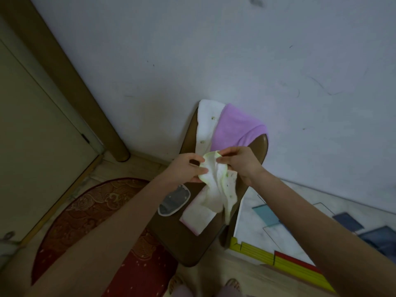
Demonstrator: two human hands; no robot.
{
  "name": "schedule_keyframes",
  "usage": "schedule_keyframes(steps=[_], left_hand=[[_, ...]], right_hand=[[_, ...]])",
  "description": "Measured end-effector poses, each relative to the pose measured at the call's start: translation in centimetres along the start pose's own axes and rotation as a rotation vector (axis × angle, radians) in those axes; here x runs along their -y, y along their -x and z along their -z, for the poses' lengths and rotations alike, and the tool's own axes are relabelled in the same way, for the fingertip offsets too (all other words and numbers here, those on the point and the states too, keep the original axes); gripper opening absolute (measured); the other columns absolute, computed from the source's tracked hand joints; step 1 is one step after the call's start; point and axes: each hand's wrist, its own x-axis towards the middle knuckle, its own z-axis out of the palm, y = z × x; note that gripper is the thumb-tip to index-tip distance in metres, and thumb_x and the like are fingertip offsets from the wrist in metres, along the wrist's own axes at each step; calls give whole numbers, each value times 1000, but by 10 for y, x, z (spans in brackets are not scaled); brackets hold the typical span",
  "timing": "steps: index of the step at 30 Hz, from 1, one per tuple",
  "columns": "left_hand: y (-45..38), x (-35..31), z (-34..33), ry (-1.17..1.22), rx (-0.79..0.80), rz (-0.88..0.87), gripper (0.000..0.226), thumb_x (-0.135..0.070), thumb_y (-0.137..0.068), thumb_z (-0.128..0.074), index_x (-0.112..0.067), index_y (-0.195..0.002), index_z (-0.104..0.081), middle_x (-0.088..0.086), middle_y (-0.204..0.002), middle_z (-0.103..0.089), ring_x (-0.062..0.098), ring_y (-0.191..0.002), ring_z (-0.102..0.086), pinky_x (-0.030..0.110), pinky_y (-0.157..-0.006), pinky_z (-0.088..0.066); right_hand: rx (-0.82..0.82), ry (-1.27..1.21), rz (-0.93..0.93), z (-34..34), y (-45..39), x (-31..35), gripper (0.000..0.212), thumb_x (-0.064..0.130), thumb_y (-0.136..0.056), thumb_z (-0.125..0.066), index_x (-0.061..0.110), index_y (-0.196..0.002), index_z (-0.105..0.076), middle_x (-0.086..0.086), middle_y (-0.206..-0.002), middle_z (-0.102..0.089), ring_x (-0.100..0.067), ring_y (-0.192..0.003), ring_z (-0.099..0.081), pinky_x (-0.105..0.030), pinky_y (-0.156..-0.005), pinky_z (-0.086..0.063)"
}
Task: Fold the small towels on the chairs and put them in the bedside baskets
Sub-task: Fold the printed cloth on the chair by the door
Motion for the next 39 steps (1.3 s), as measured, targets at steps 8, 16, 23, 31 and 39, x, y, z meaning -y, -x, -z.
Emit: schedule_keyframes(steps=[8,16,23,31,39], left_hand=[[-3,-6,-4,150,-24,59,44,1,-90,-63,-7,-131,-50,21,-115,-63,26,-92,-71,32,-76,-60],[-2,-8,-2,275,-9,106,31,10,-91,-53,3,-121,-58,23,-115,-64,27,-100,-68,31,-79,-60],[-4,-8,-3,301,27,31,39,15,-88,-54,2,-124,-57,19,-121,-61,24,-104,-66,28,-85,-57],[-5,-21,-7,277,-39,-70,25,6,-86,-64,1,-111,-63,17,-108,-65,17,-89,-68,21,-74,-58],[-14,-39,6,-608,-231,-540,11,-26,-87,-69,-16,-92,-67,-1,-106,-57,8,-91,-57,15,-75,-44]], right_hand=[[21,98,153,-20,14,-4,7,-3,-77,-76,1,-80,-71,0,-63,-62,3,-45,-54,-10,-47,-42],[110,218,257,-14,18,-16,13,-4,-82,-71,3,-93,-73,-7,-91,-72,5,-72,-64,-8,-74,-50],[152,202,326,-9,21,-13,25,-8,-81,-70,13,-96,-71,0,-92,-71,6,-76,-63,-10,-75,-49],[46,130,397,-13,18,-7,21,-1,-79,-75,13,-94,-67,2,-85,-69,-1,-74,-63,-13,-72,-50],[-127,12,420,-13,17,-4,26,-1,-81,-73,16,-90,-55,2,-79,-61,-1,-69,-56,-15,-68,-49]])
